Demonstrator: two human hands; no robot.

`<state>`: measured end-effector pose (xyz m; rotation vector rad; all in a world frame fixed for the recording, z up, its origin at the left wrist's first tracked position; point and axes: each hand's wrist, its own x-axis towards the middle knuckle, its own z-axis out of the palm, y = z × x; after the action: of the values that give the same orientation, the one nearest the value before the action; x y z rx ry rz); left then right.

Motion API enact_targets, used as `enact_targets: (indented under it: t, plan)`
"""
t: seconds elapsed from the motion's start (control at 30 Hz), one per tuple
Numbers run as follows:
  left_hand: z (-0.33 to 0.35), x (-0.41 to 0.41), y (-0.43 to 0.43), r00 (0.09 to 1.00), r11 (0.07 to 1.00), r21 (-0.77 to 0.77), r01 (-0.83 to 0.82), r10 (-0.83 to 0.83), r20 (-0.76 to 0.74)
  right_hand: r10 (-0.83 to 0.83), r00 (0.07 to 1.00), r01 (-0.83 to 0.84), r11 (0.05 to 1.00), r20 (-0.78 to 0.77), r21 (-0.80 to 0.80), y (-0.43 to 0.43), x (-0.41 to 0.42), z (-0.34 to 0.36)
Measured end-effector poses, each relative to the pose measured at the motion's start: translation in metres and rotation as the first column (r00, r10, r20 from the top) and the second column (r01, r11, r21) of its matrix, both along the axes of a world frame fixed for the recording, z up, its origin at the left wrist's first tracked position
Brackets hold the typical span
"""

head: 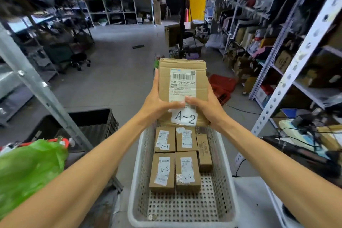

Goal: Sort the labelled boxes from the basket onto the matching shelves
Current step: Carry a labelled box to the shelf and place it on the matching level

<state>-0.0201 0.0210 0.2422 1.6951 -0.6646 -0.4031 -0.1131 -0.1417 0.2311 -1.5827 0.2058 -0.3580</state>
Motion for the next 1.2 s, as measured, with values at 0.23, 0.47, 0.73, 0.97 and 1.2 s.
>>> enact_targets:
  t: [0.23,0.47,0.73,0.97,1.2]
  plan:
    - [0.002,-0.015,0.009,1.000,0.997,0.078,0.001,0.001,-0.022,0.080,0.996,-0.082,0.994,-0.026,-0.067,-0.006,-0.013,0.006]
    - [0.000,-0.027,0.024,0.999,0.990,0.139,0.001,0.005,-0.039,0.061,0.998,-0.061,0.997,0.005,-0.037,0.017,-0.026,-0.019]
    - [-0.003,-0.041,0.045,0.998,0.999,0.029,0.022,-0.020,-0.063,0.038,0.999,-0.038,0.991,0.002,-0.129,0.036,-0.044,-0.006]
    - [-0.003,-0.058,0.068,0.988,0.990,0.002,0.138,-0.138,-0.071,-0.121,0.992,0.117,0.986,-0.026,-0.116,0.075,-0.081,0.004]
    - [-0.018,-0.101,0.070,0.923,0.929,0.011,0.371,-0.367,-0.118,-0.331,0.939,0.325,0.942,-0.088,-0.082,0.108,-0.160,-0.010]
